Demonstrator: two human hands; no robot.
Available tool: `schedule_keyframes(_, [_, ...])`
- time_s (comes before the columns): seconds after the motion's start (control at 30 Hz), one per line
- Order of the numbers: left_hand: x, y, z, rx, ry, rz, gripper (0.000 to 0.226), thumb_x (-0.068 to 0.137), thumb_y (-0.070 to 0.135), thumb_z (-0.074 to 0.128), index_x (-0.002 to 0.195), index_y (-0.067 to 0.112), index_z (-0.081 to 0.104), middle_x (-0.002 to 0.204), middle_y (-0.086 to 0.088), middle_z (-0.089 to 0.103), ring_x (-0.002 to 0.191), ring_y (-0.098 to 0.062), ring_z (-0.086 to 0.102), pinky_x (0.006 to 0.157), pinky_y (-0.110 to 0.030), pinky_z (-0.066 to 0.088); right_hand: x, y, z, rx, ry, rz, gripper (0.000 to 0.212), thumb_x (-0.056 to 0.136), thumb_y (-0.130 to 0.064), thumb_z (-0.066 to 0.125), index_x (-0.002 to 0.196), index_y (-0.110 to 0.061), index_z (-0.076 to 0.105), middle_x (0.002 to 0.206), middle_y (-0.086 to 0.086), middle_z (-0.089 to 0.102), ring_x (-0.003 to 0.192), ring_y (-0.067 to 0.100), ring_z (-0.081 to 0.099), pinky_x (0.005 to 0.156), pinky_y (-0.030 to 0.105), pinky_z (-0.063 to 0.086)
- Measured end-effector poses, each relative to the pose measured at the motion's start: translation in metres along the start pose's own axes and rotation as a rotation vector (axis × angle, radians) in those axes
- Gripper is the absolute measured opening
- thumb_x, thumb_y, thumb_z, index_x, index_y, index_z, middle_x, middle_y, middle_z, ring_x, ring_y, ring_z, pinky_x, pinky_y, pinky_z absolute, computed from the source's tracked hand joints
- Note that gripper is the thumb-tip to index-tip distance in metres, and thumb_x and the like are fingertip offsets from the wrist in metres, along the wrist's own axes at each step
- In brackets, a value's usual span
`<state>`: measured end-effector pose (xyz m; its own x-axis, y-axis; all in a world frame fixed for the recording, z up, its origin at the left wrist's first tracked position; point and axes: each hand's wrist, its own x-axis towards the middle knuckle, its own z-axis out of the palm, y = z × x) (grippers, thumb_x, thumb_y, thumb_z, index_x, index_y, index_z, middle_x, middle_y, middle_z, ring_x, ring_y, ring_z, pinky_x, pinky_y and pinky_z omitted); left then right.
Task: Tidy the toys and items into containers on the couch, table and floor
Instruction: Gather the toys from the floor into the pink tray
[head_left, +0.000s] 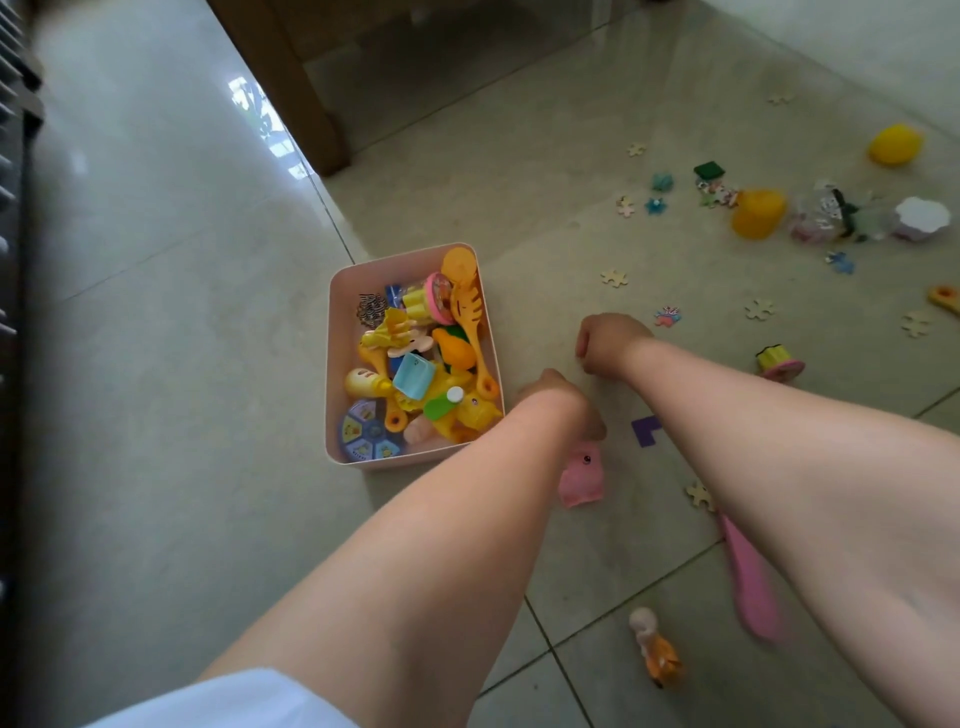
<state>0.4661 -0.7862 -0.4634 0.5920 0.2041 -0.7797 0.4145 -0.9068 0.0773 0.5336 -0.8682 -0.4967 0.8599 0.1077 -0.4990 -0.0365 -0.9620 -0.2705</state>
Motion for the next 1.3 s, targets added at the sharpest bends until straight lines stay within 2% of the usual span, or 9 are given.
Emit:
schedule_keyframes(0.13, [0.001,0.003,-0.004,-0.138,0.068,0.035,0.077,0.081,0.036,0.068,0.139,0.017,0.022,0.124,-0.014,0.045,0.107,-0.031,0.056,0.066,-0.036,0.046,-0.007,-0.006,-0.012,0.113,-0.024,0.0,0.032,0.089,-0.007,0.051,0.119,-0.007,0.063,0.116,0.007,0.066,0.111,0.027,0.06,0.093,0.029,0.048])
schedule_keyframes(0.23, [0.002,0.006,-0.026,-0.195,0.196,0.123,0.063,0.083,0.038,0.065,0.132,0.015,0.034,0.107,-0.009,0.052,0.098,-0.028,0.059,0.064,-0.032,0.047,-0.006,-0.012,-0.028,0.497,-0.017,0.078,0.03,0.089,0.0,0.05,0.116,-0.004,0.063,0.082,0.003,0.06,0.084,0.024,0.06,0.087,0.035,0.052])
schedule_keyframes(0.33, [-0.012,-0.004,-0.067,-0.119,0.294,0.186,0.042,0.092,0.041,0.051,0.121,0.01,0.051,0.084,-0.006,0.053,0.086,-0.026,0.058,0.061,-0.028,0.043,-0.004,-0.03,-0.043,0.794,-0.011,0.136,0.034,0.089,-0.001,0.051,0.123,0.003,0.06,0.1,0.016,0.066,0.077,0.019,0.057,0.082,0.033,0.055])
schedule_keyframes(0.47, [-0.026,-0.035,-0.116,0.054,0.31,0.178,0.033,0.098,0.039,0.042,0.107,0.01,0.054,0.094,-0.01,0.059,0.089,-0.03,0.059,0.073,-0.031,0.042,-0.005,-0.071,-0.048,1.056,-0.083,0.103,0.035,0.093,-0.005,0.051,0.126,0.005,0.057,0.083,0.01,0.059,0.063,0.013,0.053,0.058,0.02,0.053])
schedule_keyframes(0.57, [-0.028,-0.07,-0.134,0.113,0.304,0.123,0.029,0.098,0.034,0.048,0.077,0.013,0.044,0.123,-0.011,0.06,0.113,-0.03,0.058,0.081,-0.035,0.044,-0.009,-0.101,-0.041,1.027,-0.169,0.004,0.029,0.092,-0.009,0.053,0.118,-0.001,0.061,0.095,0.012,0.059,0.067,0.013,0.055,0.066,0.023,0.052])
schedule_keyframes(0.7, [-0.021,-0.095,-0.133,0.17,0.272,-0.019,0.037,0.099,0.029,0.045,0.128,0.008,0.055,0.135,-0.011,0.053,0.126,-0.03,0.05,0.098,-0.038,0.043,-0.018,-0.116,-0.037,0.732,-0.258,-0.082,0.023,0.092,-0.014,0.056,0.112,-0.005,0.061,0.097,0.012,0.063,0.083,0.021,0.063,0.074,0.03,0.056])
schedule_keyframes(0.8, [-0.016,-0.095,-0.124,0.172,0.445,-0.148,0.048,0.09,0.028,0.057,0.135,0.011,0.05,0.132,-0.012,0.053,0.123,-0.033,0.049,0.094,-0.04,0.045,-0.012,-0.105,-0.037,0.677,-0.105,-0.035,0.028,0.091,-0.017,0.058,0.112,0.0,0.065,0.098,0.012,0.067,0.089,0.023,0.064,0.083,0.034,0.056])
schedule_keyframes(1.03, [-0.006,-0.036,-0.089,0.173,0.62,0.265,0.031,0.089,0.016,0.052,0.12,0.014,0.055,0.124,-0.013,0.056,0.118,-0.032,0.05,0.092,-0.033,0.042,-0.011,-0.038,-0.044,0.607,0.028,0.149,0.025,0.094,-0.014,0.053,0.112,0.0,0.065,0.1,0.013,0.066,0.086,0.021,0.06,0.073,0.029,0.051])
schedule_keyframes(1.3, [0.006,0.016,-0.019,0.102,0.232,0.51,0.045,0.088,0.034,0.066,0.124,0.011,0.052,0.124,-0.011,0.056,0.113,-0.03,0.053,0.089,-0.035,0.046,-0.026,0.066,-0.051,0.287,0.23,0.295,0.024,0.089,-0.023,0.064,0.108,-0.012,0.071,0.117,0.01,0.067,0.109,0.03,0.061,0.095,0.033,0.049])
